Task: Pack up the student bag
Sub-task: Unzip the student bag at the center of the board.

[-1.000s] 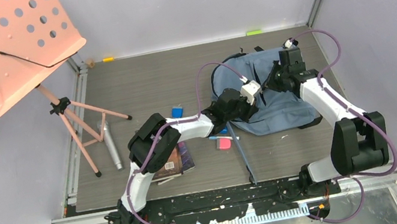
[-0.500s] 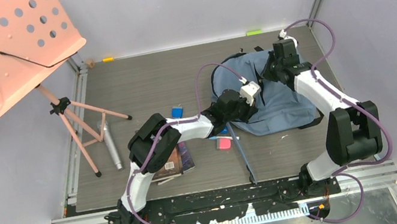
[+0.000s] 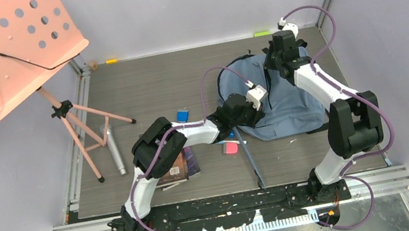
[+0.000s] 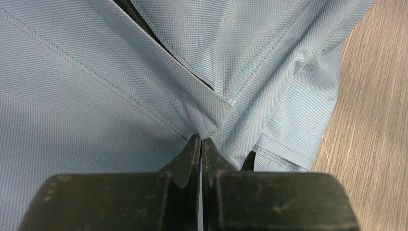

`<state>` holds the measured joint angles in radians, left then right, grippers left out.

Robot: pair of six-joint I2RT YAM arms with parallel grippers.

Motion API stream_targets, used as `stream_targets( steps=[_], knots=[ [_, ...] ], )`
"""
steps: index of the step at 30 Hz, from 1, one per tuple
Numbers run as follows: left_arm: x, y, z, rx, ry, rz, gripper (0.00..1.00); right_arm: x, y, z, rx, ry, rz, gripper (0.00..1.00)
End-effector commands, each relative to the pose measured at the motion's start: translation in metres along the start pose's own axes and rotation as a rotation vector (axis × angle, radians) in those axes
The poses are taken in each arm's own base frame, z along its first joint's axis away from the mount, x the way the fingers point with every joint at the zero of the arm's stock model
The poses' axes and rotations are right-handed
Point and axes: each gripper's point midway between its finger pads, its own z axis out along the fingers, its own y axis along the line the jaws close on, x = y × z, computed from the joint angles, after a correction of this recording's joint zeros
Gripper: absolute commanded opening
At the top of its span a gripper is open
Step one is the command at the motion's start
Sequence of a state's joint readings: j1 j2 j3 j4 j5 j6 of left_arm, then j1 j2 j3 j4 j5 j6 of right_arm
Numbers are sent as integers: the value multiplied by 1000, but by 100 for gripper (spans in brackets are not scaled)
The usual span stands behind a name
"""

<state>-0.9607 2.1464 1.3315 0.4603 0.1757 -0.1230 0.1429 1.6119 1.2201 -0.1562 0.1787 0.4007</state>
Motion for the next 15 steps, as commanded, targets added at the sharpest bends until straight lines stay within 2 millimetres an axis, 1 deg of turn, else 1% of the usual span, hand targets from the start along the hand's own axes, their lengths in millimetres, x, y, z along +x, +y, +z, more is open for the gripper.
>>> stream_targets(
  steps=[1, 3, 6, 7, 8, 9, 10, 11, 12, 13, 14, 15],
  knots=[
    [15, -3, -7, 0, 54, -9, 0, -73, 14, 0, -5, -231, -15, 1],
    [15, -3, -7, 2, 56, -10, 0, -80, 20, 2, -29, -248, -25, 1],
    [15, -3, -7, 3, 62, -11, 0, -84, 29, 2, -64, -244, -36, 1],
    [13, -4, -8, 3, 62, -14, 0, -78, 29, 2, -69, -215, -41, 1],
    [11, -4, -9, 3, 62, -18, 0, -78, 30, -1, -75, -210, -37, 1],
    [7, -5, -11, 3, 62, -24, 0, -75, 30, -5, -83, -198, -37, 4],
    [3, -5, -13, -2, 64, -31, 5, -73, 30, -7, -84, -189, -33, 16],
    [-1, -6, -17, -9, 71, -39, 18, -72, 29, -13, -86, -178, -32, 24],
    [-8, -5, -20, -19, 70, -48, 34, -70, 29, -17, -87, -171, -27, 40],
    [-16, -5, -25, -33, 69, -59, 43, -67, 27, -24, -83, -158, -26, 47],
    [-30, -5, -31, -48, 50, -66, 50, -66, 25, -28, -79, -149, -21, 57],
    [-40, -4, -36, -63, 38, -74, 56, -64, 22, -38, -72, -136, -22, 61]
  ],
)
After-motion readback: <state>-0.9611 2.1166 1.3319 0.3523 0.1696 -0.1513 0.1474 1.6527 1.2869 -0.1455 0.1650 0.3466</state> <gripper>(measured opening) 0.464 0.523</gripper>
